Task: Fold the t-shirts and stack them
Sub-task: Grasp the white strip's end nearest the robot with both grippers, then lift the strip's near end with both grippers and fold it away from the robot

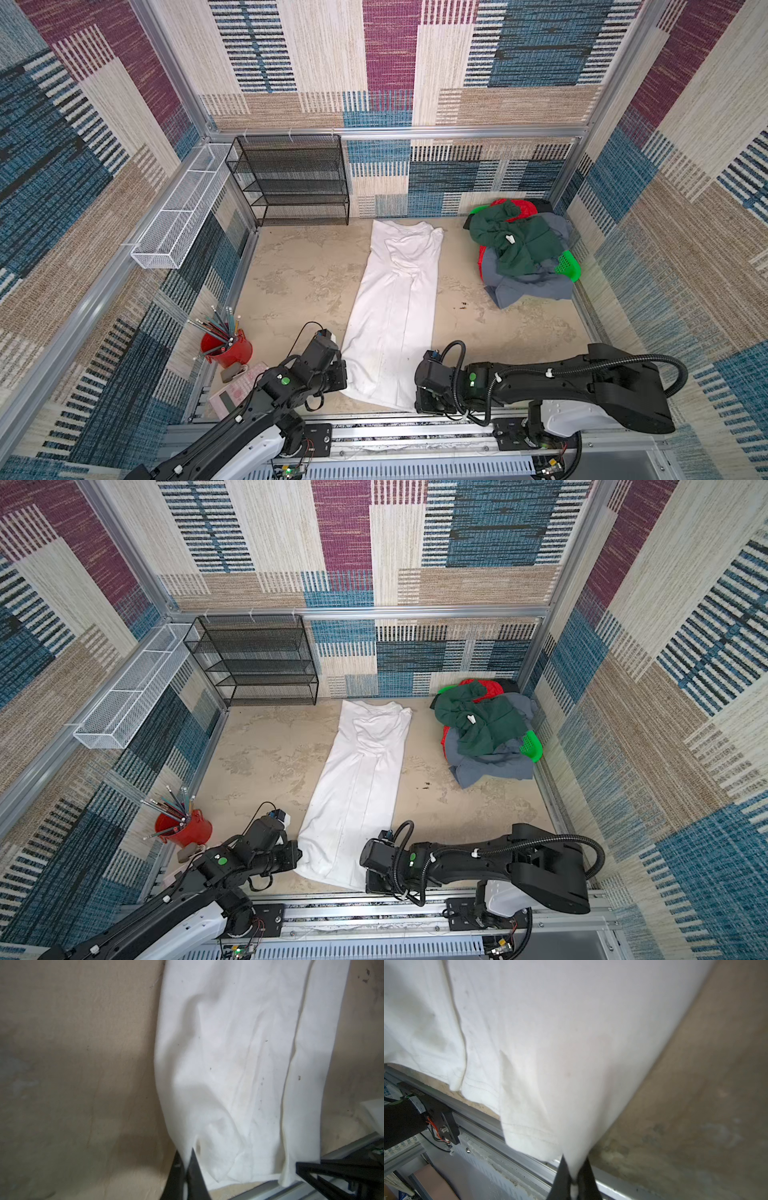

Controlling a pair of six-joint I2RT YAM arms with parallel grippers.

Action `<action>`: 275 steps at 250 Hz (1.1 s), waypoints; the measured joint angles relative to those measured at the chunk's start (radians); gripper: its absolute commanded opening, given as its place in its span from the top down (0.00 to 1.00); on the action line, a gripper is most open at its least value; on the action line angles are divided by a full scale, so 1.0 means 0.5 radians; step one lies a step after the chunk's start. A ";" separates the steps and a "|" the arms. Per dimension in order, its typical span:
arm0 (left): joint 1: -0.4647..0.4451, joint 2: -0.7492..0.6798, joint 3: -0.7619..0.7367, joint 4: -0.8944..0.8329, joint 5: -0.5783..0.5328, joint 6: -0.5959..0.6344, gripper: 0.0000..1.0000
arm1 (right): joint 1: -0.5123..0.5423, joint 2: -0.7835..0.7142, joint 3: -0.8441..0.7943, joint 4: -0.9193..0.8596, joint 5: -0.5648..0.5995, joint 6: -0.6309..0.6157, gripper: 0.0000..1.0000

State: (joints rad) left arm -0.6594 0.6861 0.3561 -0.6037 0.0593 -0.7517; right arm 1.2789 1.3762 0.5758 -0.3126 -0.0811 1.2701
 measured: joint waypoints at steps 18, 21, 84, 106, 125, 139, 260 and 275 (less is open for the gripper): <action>-0.040 0.002 0.015 -0.001 0.000 -0.001 1.00 | 0.000 -0.048 -0.017 -0.050 0.049 0.018 1.00; -0.047 0.002 0.017 -0.001 -0.001 -0.002 1.00 | 0.000 -0.056 -0.020 -0.056 0.056 0.019 1.00; -0.217 0.050 0.037 0.018 -0.030 -0.081 1.00 | -0.005 -0.240 -0.085 -0.178 0.225 0.091 1.00; -0.285 0.126 0.076 0.048 -0.068 -0.133 1.00 | -0.014 -0.330 -0.121 -0.198 0.286 0.124 1.00; -0.344 0.227 0.110 0.095 -0.089 -0.178 1.00 | -0.036 -0.426 -0.183 -0.205 0.335 0.152 1.00; -0.388 0.285 0.120 0.136 -0.111 -0.217 1.00 | -0.060 -0.504 -0.240 -0.195 0.368 0.174 1.00; -0.462 0.465 0.262 0.301 -0.278 -0.435 1.00 | -0.299 -0.747 -0.372 -0.032 0.546 0.170 1.00; -0.462 0.494 0.278 0.299 -0.278 -0.435 1.00 | -0.310 -0.694 -0.331 -0.033 0.545 0.137 1.00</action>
State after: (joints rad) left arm -0.8902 0.9333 0.4953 -0.4541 -0.0799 -0.9691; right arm 1.1240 1.0294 0.4103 -0.3290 0.1913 1.3388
